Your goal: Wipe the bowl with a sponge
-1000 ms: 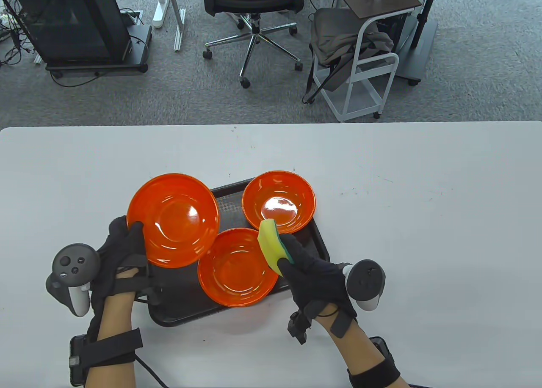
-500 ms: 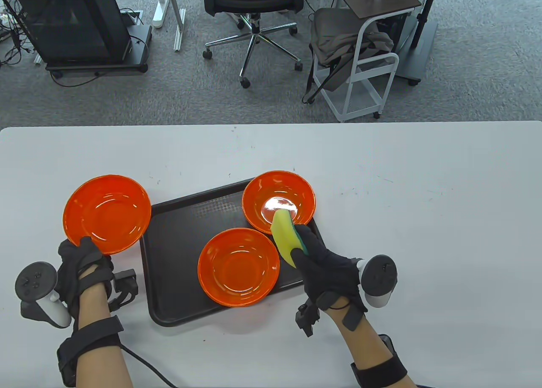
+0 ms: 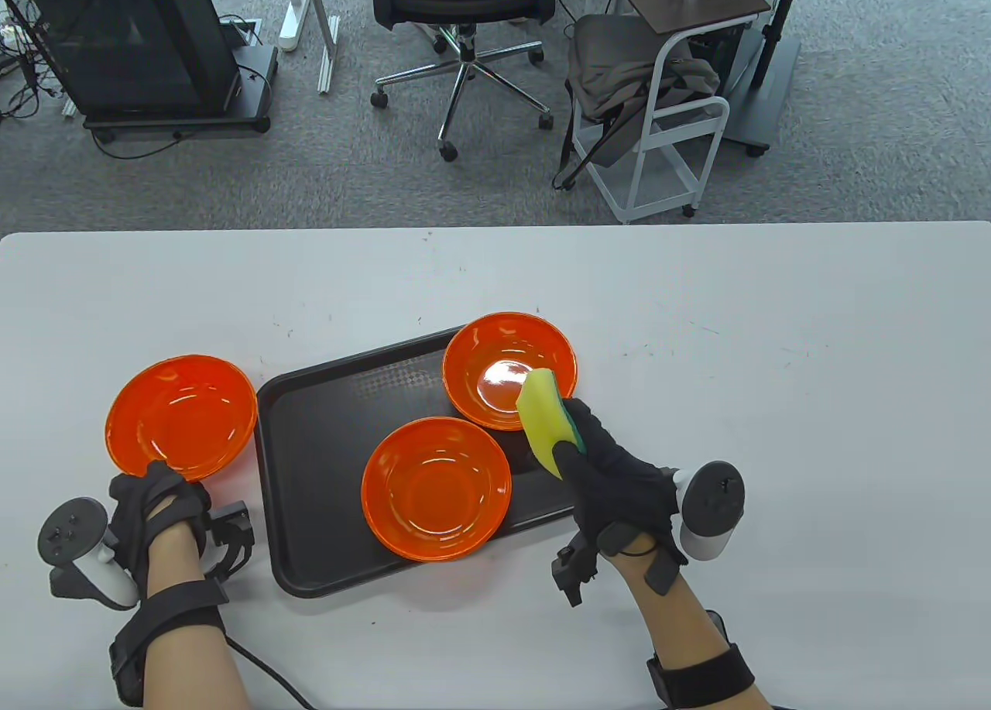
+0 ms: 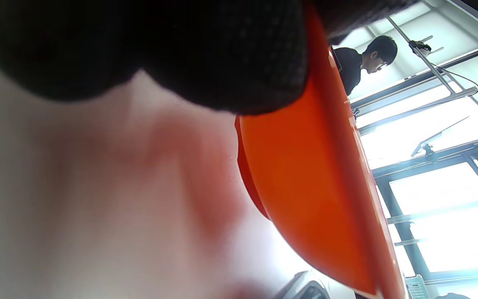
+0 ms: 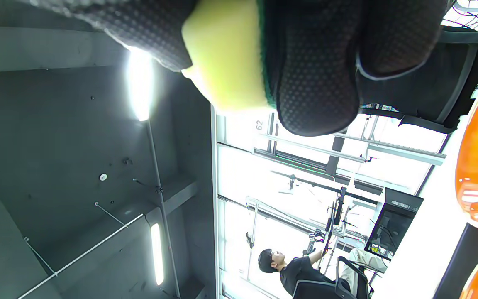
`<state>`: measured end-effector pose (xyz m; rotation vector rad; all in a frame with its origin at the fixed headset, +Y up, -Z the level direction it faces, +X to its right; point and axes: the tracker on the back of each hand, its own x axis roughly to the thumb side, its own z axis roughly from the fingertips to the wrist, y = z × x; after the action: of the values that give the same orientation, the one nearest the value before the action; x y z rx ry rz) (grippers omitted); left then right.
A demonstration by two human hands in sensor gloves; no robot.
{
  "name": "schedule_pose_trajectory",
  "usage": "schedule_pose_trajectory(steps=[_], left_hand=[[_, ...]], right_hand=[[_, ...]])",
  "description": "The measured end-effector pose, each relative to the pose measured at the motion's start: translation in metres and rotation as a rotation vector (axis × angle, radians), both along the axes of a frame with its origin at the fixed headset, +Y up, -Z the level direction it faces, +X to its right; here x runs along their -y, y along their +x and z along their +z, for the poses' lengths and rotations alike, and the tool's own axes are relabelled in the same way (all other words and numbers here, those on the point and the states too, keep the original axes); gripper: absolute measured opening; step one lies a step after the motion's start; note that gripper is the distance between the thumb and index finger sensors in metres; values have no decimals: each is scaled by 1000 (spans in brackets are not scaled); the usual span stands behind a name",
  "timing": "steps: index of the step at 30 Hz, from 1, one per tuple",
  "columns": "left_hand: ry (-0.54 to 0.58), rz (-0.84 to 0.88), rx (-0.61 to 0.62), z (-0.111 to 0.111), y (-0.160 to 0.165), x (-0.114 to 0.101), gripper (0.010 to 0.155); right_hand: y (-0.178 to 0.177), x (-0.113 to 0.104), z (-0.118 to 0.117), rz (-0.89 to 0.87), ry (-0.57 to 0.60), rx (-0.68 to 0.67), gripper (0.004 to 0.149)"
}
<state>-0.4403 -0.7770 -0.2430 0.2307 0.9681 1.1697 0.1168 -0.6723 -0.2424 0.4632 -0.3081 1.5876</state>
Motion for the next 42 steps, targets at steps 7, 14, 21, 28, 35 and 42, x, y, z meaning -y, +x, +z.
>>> schedule_pose_trajectory(steps=[7,14,21,28,35,42], left_hand=[[-25,32,-15,2,0,9,65],[-24,49,-31,3,1,10,66],[-74,21,51,2,2,-3,79],[-139,-66,123,3,4,-21,83],[-118,-160,141,2,10,-38,84],[-86,-324,362,-15,47,-60,83]], right_hand=[[2,0,0,-10,4,3,52],[3,-1,0,-8,5,5,52],[3,-1,0,-2,4,6,52],[1,0,1,8,5,-1,52],[1,0,0,14,8,-3,52],[0,-1,0,23,12,-5,52]])
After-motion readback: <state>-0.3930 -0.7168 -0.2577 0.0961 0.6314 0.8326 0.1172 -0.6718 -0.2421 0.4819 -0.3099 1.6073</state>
